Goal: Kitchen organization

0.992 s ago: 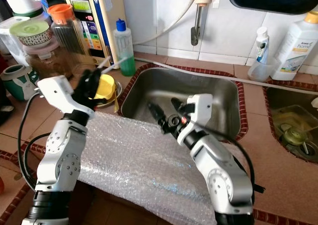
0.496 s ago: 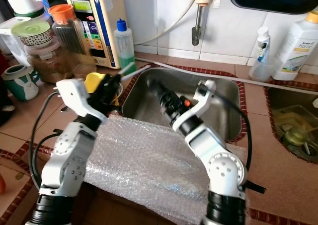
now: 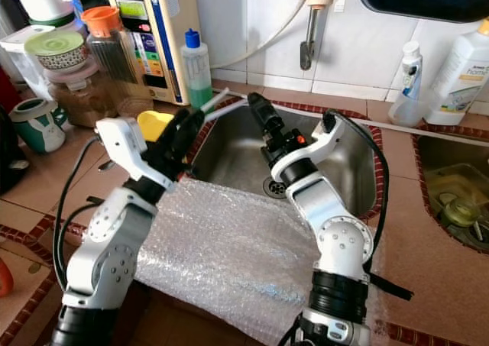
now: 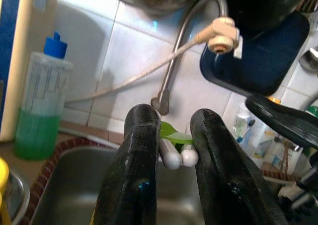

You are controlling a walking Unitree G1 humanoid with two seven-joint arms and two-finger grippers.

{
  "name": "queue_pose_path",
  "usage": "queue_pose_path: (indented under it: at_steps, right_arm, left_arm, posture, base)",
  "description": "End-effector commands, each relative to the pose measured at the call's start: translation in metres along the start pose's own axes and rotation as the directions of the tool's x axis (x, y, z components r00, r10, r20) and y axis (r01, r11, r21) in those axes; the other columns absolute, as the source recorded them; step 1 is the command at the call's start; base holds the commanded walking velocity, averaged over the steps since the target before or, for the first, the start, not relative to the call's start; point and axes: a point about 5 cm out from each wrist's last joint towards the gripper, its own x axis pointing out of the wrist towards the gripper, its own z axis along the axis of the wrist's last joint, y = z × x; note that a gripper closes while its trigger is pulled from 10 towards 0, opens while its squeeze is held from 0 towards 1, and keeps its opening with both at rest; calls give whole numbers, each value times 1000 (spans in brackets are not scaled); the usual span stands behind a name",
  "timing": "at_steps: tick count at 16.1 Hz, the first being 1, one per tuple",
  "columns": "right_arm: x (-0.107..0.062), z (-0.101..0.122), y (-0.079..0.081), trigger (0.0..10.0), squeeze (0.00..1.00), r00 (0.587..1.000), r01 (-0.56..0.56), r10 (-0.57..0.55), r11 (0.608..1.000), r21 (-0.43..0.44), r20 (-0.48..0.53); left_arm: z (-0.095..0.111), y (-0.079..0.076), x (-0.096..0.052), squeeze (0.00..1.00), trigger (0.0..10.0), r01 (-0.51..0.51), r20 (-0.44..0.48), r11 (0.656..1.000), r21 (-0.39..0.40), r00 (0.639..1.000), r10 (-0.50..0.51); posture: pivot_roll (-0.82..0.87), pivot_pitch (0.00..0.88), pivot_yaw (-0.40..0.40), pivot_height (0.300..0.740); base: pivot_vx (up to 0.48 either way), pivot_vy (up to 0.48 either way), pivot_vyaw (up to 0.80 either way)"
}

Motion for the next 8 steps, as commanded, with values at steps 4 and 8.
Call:
queue_pose_path:
  at_steps: [4,8]
  right_arm:
    - [9,1,0,10000,0,1000,26,-27,1000,-7,-14]
    - [9,0,-13,235,0,996,89,-89,996,3,-19]
  left_arm:
    - [-3,-7,-8,0,10000,48,-26,999,1,998,-48]
    - [0,-7,-12,0,10000,43,-26,999,-2,999,-43]
  posture:
    - [-208,68,78,740]
    - [-199,76,71,740]
  base:
    - [0,0,0]
    - [0,0,0]
